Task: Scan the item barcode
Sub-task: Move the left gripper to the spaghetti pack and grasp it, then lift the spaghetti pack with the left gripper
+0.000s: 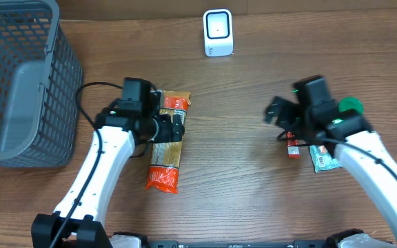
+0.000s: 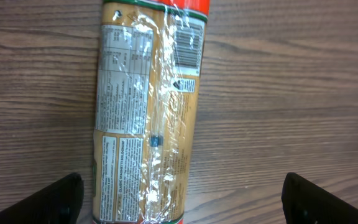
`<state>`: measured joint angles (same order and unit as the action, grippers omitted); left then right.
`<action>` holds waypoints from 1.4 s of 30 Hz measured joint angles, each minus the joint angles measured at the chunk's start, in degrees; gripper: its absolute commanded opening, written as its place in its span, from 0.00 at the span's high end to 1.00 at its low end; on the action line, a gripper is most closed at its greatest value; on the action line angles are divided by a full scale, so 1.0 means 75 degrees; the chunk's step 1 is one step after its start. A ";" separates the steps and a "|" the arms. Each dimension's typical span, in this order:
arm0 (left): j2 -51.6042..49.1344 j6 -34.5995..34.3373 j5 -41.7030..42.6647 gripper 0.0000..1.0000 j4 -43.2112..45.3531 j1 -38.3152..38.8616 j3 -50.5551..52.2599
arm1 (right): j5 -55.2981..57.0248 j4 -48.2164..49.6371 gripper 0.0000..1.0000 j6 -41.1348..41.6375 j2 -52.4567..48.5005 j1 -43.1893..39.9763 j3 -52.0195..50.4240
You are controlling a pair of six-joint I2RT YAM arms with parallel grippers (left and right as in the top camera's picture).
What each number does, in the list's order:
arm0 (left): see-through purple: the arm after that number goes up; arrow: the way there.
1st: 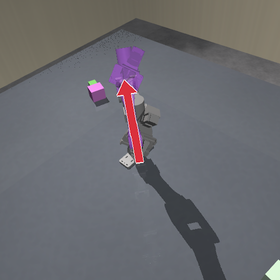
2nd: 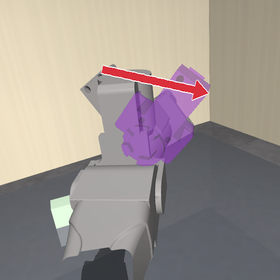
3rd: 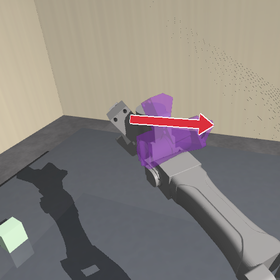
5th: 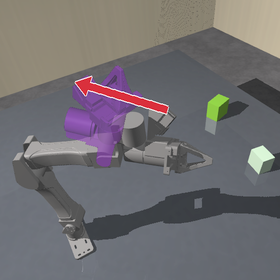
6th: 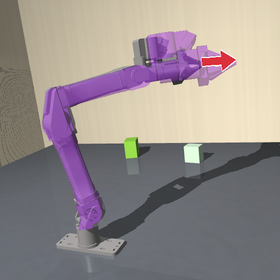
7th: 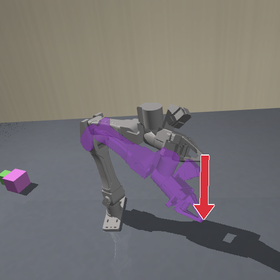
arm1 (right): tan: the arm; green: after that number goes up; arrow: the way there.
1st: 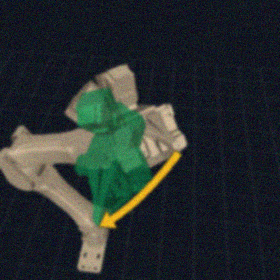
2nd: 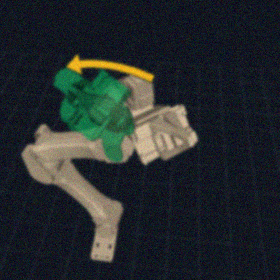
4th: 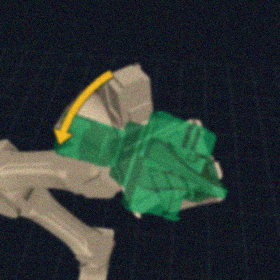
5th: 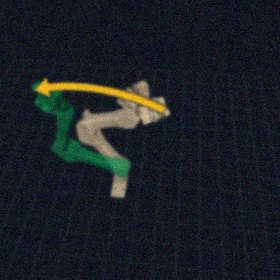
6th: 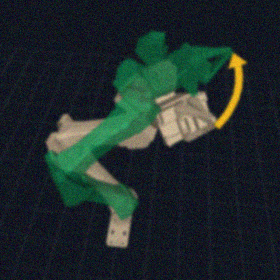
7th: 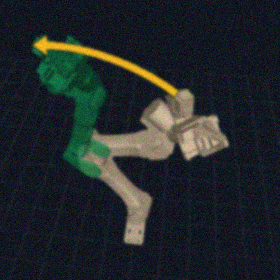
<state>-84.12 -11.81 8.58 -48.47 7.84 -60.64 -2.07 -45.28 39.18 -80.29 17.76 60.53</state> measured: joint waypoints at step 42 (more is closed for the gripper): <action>-0.2174 0.0574 -0.1320 0.64 0.1612 0.0259 0.0726 | 0.0076 -0.0545 0.00 -0.0227 -0.0017 -0.1719 0.0000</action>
<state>-100.42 -7.51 -1.32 -36.38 9.78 -55.20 -1.50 -49.36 37.47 -80.42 4.86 60.53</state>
